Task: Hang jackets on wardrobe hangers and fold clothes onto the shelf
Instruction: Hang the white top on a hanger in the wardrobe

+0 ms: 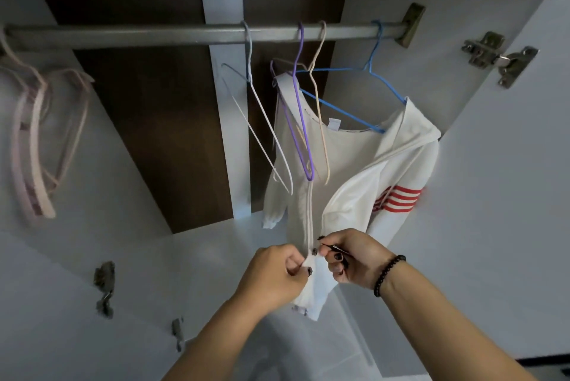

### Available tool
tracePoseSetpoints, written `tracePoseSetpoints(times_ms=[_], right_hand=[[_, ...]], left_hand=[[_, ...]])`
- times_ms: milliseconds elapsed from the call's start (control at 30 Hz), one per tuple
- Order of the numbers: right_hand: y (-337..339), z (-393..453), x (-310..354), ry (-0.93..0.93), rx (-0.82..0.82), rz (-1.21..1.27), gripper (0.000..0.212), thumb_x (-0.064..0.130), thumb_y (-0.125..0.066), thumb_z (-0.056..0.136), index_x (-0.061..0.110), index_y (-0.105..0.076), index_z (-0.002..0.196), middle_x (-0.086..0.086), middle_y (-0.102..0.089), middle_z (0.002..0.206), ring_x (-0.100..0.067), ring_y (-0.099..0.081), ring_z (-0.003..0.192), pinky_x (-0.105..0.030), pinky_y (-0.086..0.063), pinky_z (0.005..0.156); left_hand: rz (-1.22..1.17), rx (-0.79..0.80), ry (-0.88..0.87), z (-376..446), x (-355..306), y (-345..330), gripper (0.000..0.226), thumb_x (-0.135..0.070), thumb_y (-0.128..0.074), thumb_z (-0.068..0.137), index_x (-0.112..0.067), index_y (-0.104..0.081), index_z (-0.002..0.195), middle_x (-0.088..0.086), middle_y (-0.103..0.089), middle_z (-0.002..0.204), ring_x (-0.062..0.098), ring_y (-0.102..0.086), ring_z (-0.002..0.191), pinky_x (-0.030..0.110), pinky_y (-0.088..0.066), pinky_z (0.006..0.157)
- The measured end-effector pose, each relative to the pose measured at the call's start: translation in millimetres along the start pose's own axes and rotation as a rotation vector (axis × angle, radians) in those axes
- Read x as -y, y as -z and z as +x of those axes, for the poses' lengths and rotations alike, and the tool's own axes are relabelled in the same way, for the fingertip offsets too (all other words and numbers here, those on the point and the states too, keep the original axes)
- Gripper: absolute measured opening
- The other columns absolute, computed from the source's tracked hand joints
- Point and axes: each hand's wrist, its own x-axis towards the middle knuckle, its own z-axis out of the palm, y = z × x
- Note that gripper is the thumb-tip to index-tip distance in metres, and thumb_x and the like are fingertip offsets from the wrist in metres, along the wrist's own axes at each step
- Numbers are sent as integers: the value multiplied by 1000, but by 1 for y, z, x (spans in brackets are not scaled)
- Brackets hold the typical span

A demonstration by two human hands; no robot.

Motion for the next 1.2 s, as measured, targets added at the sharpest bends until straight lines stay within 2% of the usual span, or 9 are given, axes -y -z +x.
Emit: tracePoseSetpoints(times_ms=[100, 300, 500, 700, 833, 900, 967, 1067, 1200], right_hand=[[-14, 11, 8, -13, -6, 65, 24, 16, -48, 90, 10, -56, 68, 6, -34, 47, -9, -28, 40, -16, -24, 44], [-30, 29, 21, -22, -3, 82, 38, 17, -43, 89, 16, -51, 51, 7, -29, 47, -9, -27, 39, -17, -23, 44], [-28, 56, 3, -44, -50, 185, 34, 17, -41, 89, 17, -47, 55, 7, -31, 45, -8, -31, 36, -17, -23, 44], [-21, 63, 13, -21, -9, 218, 37, 20, -48, 90, 14, -50, 53, 4, -34, 50, -14, -32, 52, -22, -28, 55], [-22, 60, 20, -67, 46, 323, 39, 20, -51, 89, 14, -53, 51, 4, -36, 51, -14, -37, 51, -23, -32, 57], [-23, 56, 21, -72, 82, 325, 40, 21, -53, 89, 15, -51, 50, 4, -35, 50, -14, -36, 49, -22, -32, 56], [-24, 53, 20, 1, 92, 240, 41, 21, -54, 90, 17, -47, 49, 4, -33, 50, -13, -33, 48, -22, -31, 54], [-25, 47, 16, 304, 72, -8, 51, 22, -53, 95, 19, -48, 45, 2, -36, 48, -15, -30, 49, -24, -29, 53], [-29, 40, 6, 593, 20, -321, 53, 27, -47, 100, 15, -53, 48, 0, -44, 46, -14, -42, 43, -23, -39, 56]], left_hand=[[35, -26, 14, -3, 9, 11, 7, -28, -69, 82, -23, -66, 77, -14, -64, 65, 2, -60, 62, 17, -48, 59], [98, -32, 32, 3, 23, 31, 11, -26, -66, 84, -28, -62, 74, -14, -61, 63, 3, -57, 62, 13, -43, 57], [222, 21, 7, 14, 27, 17, 11, -17, -54, 88, -17, -65, 85, -5, -65, 77, 14, -59, 74, 30, -52, 70], [13, 1, 104, 20, 28, 12, 18, -8, -47, 92, -17, -63, 91, -4, -63, 86, 14, -59, 81, 22, -44, 68], [-203, -6, 190, 20, 18, 24, 24, -10, -46, 96, -19, -68, 95, 0, -68, 89, 18, -63, 85, 29, -51, 76], [-297, -7, 228, 18, 12, 31, 26, -12, -45, 98, -21, -69, 94, 7, -68, 92, 17, -62, 81, 24, -51, 70], [-385, -14, 273, 15, 4, 38, 28, -14, -43, 100, -23, -68, 90, 9, -67, 92, 17, -58, 80, 23, -46, 66], [-459, -90, 320, 14, -15, 46, 29, -16, -39, 100, -23, -60, 80, 3, -59, 83, 16, -52, 76, 24, -39, 60], [-513, -140, 256, 12, -39, 52, 40, -31, -49, 97, -22, -44, 58, 8, -37, 64, 20, -36, 63, 29, -30, 60]])
